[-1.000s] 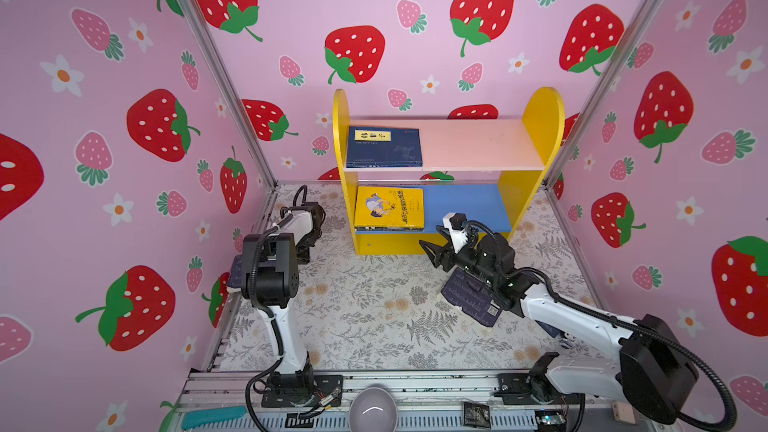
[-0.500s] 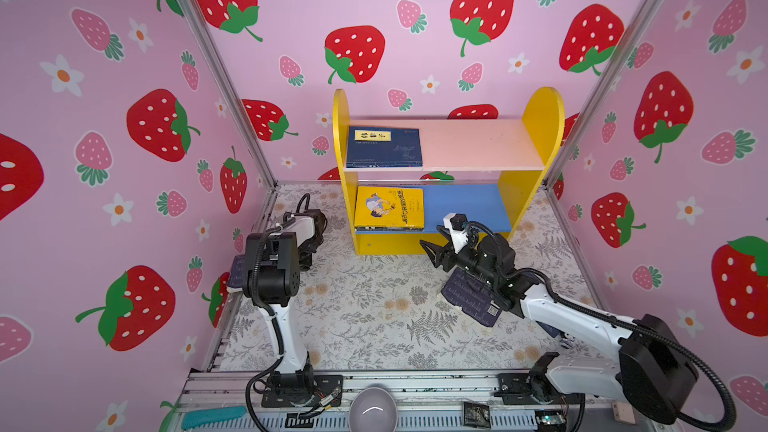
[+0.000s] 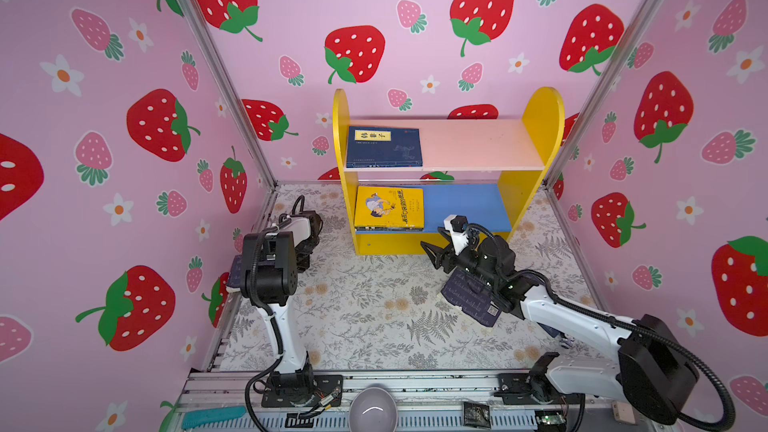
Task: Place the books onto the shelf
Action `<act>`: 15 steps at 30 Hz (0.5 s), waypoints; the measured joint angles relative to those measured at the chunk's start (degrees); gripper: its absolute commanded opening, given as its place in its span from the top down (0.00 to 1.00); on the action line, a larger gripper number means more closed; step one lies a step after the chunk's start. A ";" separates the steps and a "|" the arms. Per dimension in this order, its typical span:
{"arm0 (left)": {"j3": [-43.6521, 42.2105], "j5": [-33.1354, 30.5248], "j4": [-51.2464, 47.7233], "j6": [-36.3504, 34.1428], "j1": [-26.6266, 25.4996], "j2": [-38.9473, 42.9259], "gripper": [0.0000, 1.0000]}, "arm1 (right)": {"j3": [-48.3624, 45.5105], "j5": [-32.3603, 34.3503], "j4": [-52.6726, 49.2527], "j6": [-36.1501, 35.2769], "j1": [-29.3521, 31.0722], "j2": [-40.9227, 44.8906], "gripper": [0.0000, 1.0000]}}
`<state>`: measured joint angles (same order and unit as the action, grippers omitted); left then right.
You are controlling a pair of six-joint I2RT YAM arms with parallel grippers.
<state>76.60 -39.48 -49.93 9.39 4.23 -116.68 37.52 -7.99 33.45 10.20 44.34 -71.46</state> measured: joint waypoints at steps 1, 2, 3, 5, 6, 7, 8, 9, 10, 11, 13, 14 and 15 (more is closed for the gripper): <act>-0.17 0.24 -0.07 -0.24 0.26 0.00 0.55 | -0.04 0.04 0.02 0.00 0.00 0.09 0.27; -0.28 0.52 -0.13 -0.24 0.44 0.00 0.56 | -0.09 0.04 0.09 0.00 -0.07 0.17 0.27; -0.31 0.70 -0.24 -0.48 0.59 0.00 0.59 | -0.15 0.04 0.15 0.00 -0.15 0.24 0.27; -0.31 0.92 -0.37 -0.57 0.74 0.00 0.65 | -0.26 0.07 0.26 0.00 -0.26 0.33 0.27; -0.31 0.94 -0.50 -0.59 0.79 0.00 0.68 | -0.28 0.07 0.33 0.00 -0.26 0.33 0.27; -0.31 0.98 -0.59 -0.44 0.79 0.00 0.69 | -0.31 0.09 0.35 0.00 -0.26 0.35 0.27; -0.31 0.96 -0.68 -0.59 0.79 0.00 0.72 | -0.31 0.11 0.35 0.00 -0.26 0.37 0.27; -0.31 0.94 -0.70 -0.48 0.76 0.00 0.75 | -0.31 0.13 0.37 0.00 -0.26 0.39 0.27; -0.31 0.98 -0.70 -0.44 0.72 0.00 0.78 | -0.31 0.22 0.39 0.00 -0.26 0.42 0.27; -0.31 0.94 -0.76 -0.52 0.72 0.02 0.80 | -0.31 0.26 0.42 0.00 -0.26 0.42 0.27; -0.31 0.98 -0.85 -0.42 0.70 0.07 0.89 | -0.33 0.31 0.39 0.00 -0.28 0.42 0.27; -0.31 0.98 -0.87 -0.35 0.68 0.09 0.93 | -0.37 0.37 0.42 0.00 -0.28 0.44 0.27; -0.31 0.98 -0.90 -0.31 0.66 0.15 1.00 | -0.44 0.42 0.39 0.00 -0.33 0.48 0.27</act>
<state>76.29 -38.50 -50.83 9.08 4.89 -116.53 37.08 -7.57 33.85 10.20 44.01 -70.98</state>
